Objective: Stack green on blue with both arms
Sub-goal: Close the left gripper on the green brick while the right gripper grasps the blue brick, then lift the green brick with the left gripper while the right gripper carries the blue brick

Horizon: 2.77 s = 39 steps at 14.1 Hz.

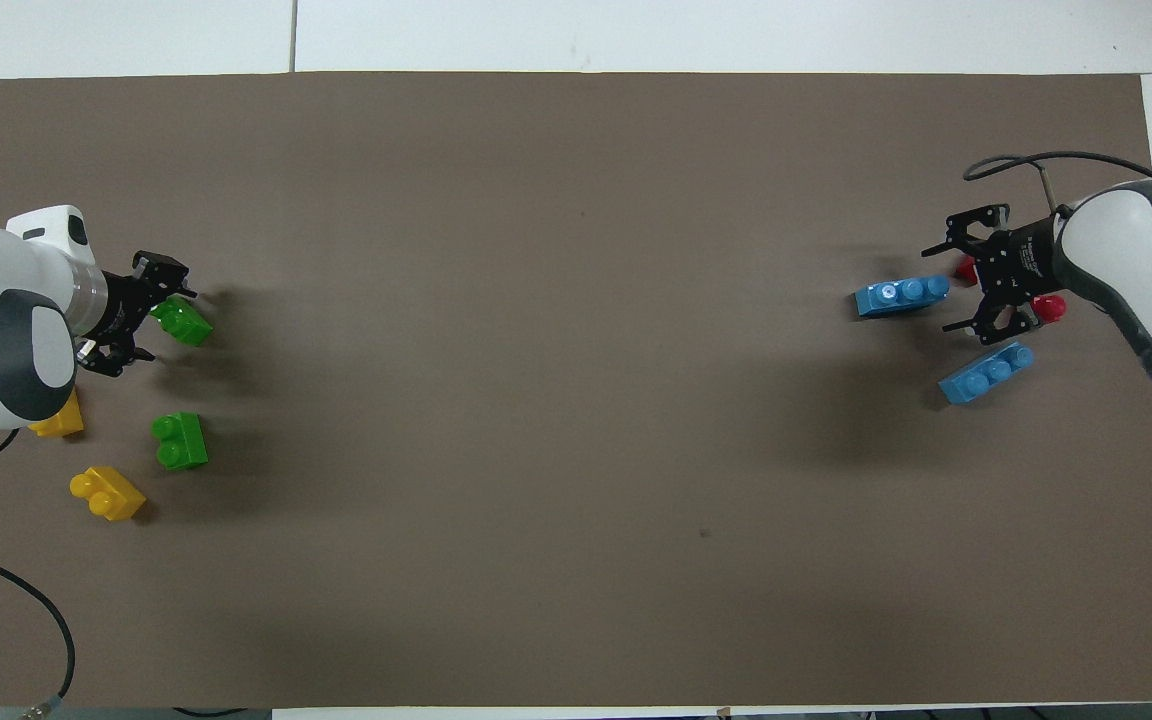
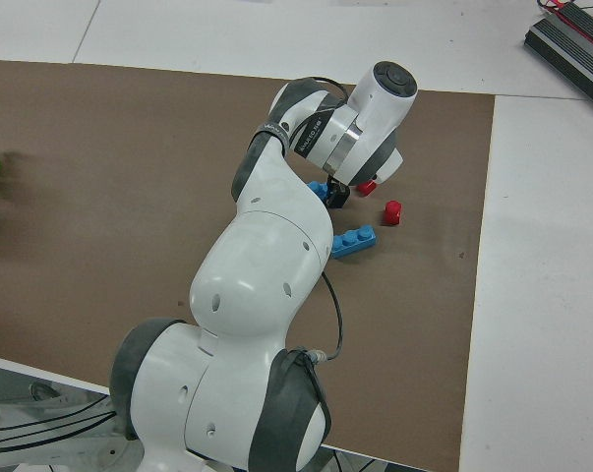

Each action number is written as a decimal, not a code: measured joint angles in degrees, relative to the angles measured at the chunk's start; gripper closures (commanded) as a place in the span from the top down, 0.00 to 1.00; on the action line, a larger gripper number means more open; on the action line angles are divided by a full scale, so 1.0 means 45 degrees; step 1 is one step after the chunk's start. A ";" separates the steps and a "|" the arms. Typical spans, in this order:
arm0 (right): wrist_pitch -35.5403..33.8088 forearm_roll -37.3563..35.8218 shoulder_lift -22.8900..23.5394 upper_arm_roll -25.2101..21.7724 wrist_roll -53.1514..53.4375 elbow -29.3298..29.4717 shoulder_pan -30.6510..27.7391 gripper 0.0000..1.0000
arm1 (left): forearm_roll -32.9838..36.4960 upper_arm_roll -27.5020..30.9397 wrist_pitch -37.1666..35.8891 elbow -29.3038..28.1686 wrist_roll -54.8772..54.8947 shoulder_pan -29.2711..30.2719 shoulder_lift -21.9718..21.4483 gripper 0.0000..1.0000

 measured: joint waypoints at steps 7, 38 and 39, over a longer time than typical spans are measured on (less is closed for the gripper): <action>0.0597 0.0182 0.0030 -0.0003 -0.0483 -0.0458 -0.0202 0.96 | 0.0000 -0.0011 -0.0009 0.0391 -0.0015 -0.0001 0.0087 0.98; 0.2326 0.1049 0.0430 0.0225 -0.0872 -0.0130 0.0536 0.00 | 0.0001 -0.0139 -0.1492 0.1599 -0.0334 -0.0265 0.0085 0.00; 0.2327 0.1282 0.0431 0.0240 -0.0872 0.0011 0.0764 0.00 | 0.0001 -0.0146 -0.1724 0.1665 -0.0611 -0.0430 -0.0101 0.00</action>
